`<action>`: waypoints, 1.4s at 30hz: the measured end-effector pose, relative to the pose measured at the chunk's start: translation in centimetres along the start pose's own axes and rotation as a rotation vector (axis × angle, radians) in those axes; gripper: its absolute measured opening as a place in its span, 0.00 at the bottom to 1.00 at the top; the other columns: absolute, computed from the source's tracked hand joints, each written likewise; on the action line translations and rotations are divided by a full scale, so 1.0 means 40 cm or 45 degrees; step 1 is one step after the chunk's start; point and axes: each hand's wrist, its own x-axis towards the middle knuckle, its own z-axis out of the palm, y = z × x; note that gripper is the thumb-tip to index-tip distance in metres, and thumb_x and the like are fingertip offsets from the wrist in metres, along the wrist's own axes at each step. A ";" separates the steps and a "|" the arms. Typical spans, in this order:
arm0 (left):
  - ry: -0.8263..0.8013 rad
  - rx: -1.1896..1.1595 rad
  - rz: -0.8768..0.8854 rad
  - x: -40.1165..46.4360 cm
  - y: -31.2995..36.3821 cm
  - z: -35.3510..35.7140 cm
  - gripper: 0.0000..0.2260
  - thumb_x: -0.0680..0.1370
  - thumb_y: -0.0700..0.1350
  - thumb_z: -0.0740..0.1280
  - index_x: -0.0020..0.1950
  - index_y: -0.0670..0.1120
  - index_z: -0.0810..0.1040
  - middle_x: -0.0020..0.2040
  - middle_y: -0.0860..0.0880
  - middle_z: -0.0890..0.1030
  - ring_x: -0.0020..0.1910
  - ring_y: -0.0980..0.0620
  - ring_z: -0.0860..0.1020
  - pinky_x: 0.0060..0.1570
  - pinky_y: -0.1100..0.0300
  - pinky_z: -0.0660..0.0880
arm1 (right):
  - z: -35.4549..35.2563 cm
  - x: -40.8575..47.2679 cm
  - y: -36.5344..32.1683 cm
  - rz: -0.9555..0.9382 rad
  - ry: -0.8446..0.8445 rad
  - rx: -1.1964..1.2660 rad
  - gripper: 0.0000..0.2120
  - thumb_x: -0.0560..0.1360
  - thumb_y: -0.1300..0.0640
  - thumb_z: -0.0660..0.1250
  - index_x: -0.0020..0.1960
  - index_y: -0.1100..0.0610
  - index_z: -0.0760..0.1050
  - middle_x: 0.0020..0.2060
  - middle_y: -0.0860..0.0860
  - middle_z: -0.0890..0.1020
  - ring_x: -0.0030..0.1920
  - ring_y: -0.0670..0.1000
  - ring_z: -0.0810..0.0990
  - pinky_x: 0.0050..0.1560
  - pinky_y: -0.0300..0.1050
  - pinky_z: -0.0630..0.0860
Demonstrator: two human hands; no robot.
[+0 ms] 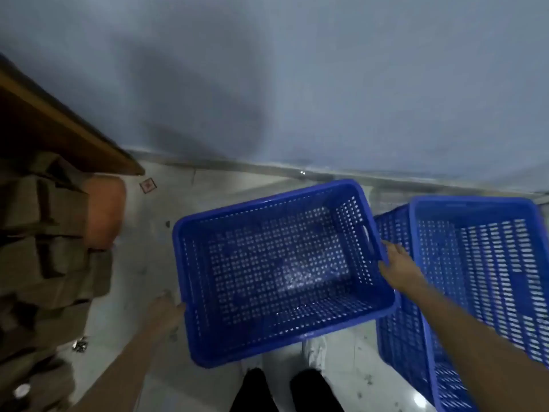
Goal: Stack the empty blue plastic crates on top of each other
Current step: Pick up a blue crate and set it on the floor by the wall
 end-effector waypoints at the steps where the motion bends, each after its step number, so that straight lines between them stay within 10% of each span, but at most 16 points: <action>1: 0.003 -0.063 -0.055 0.028 -0.016 0.027 0.32 0.80 0.47 0.63 0.78 0.37 0.51 0.76 0.38 0.61 0.68 0.38 0.71 0.56 0.52 0.71 | 0.020 0.031 0.011 0.008 0.039 0.030 0.29 0.79 0.57 0.60 0.77 0.57 0.53 0.74 0.61 0.61 0.66 0.65 0.70 0.59 0.57 0.73; 12: 0.099 -0.473 -0.176 0.228 -0.164 0.235 0.23 0.78 0.37 0.65 0.72 0.43 0.64 0.70 0.40 0.71 0.61 0.42 0.74 0.62 0.49 0.72 | 0.182 0.233 0.184 0.415 0.045 0.566 0.30 0.77 0.66 0.64 0.76 0.55 0.57 0.68 0.62 0.72 0.60 0.67 0.75 0.58 0.65 0.75; 17: 0.158 -0.555 -0.133 0.226 -0.112 0.141 0.16 0.77 0.31 0.64 0.61 0.45 0.71 0.66 0.38 0.74 0.54 0.45 0.74 0.59 0.47 0.74 | 0.125 0.238 0.150 0.520 0.211 1.044 0.12 0.78 0.72 0.59 0.52 0.56 0.70 0.47 0.53 0.75 0.48 0.60 0.74 0.60 0.65 0.74; 22: 0.139 -0.482 -0.004 0.190 0.004 -0.003 0.12 0.77 0.31 0.64 0.58 0.43 0.72 0.60 0.37 0.78 0.52 0.40 0.78 0.55 0.44 0.76 | 0.013 0.191 0.089 0.612 0.276 1.300 0.13 0.79 0.69 0.58 0.42 0.52 0.69 0.55 0.61 0.76 0.52 0.59 0.74 0.61 0.64 0.74; 34: 0.124 -0.367 0.058 0.333 0.181 -0.219 0.11 0.78 0.34 0.62 0.56 0.48 0.70 0.56 0.38 0.79 0.52 0.37 0.78 0.55 0.38 0.76 | 0.004 0.275 0.004 0.846 0.305 1.592 0.06 0.80 0.53 0.58 0.49 0.51 0.73 0.60 0.59 0.76 0.59 0.64 0.75 0.61 0.68 0.73; 42: 0.131 -0.325 0.096 0.500 0.262 -0.270 0.09 0.77 0.33 0.62 0.55 0.43 0.71 0.53 0.42 0.78 0.47 0.43 0.77 0.42 0.55 0.74 | 0.022 0.327 -0.138 1.031 0.357 1.887 0.12 0.79 0.54 0.57 0.46 0.58 0.76 0.40 0.57 0.78 0.39 0.59 0.77 0.43 0.59 0.77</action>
